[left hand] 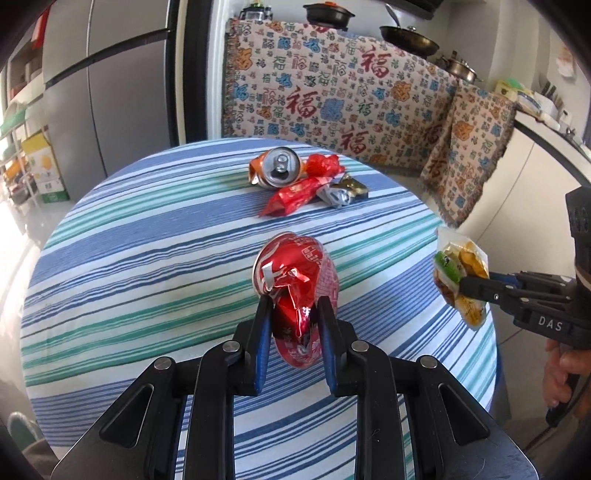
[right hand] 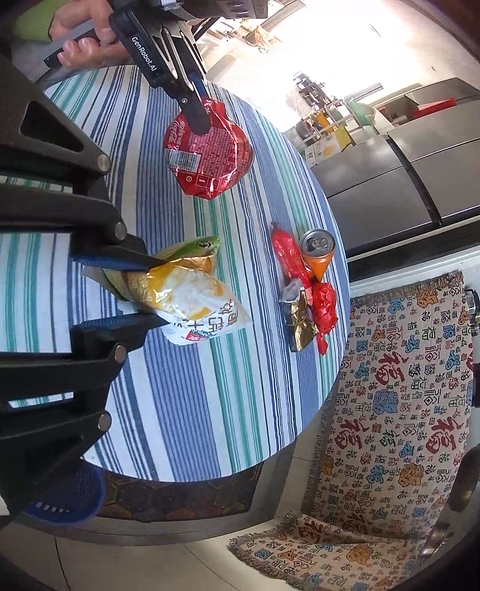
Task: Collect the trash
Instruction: 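Carry the red wrapper and snack bag over the blue basket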
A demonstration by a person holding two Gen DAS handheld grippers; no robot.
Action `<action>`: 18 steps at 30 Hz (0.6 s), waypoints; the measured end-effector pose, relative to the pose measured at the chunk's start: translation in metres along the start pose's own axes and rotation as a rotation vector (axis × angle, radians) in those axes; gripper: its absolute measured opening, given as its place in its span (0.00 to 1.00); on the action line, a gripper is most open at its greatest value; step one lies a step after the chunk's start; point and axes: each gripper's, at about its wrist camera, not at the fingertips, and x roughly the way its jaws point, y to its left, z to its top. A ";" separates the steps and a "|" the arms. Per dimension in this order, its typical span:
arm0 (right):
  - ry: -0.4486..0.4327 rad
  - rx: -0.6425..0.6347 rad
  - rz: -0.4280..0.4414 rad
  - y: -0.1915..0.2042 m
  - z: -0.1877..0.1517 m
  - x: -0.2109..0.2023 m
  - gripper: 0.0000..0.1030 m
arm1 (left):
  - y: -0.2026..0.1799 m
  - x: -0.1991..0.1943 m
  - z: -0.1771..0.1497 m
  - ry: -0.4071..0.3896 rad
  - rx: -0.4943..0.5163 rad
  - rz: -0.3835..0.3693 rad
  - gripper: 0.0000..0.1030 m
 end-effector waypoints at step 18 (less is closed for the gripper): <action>-0.002 0.036 0.010 -0.018 -0.034 -0.020 0.21 | -0.026 -0.005 -0.010 0.031 0.048 -0.045 0.22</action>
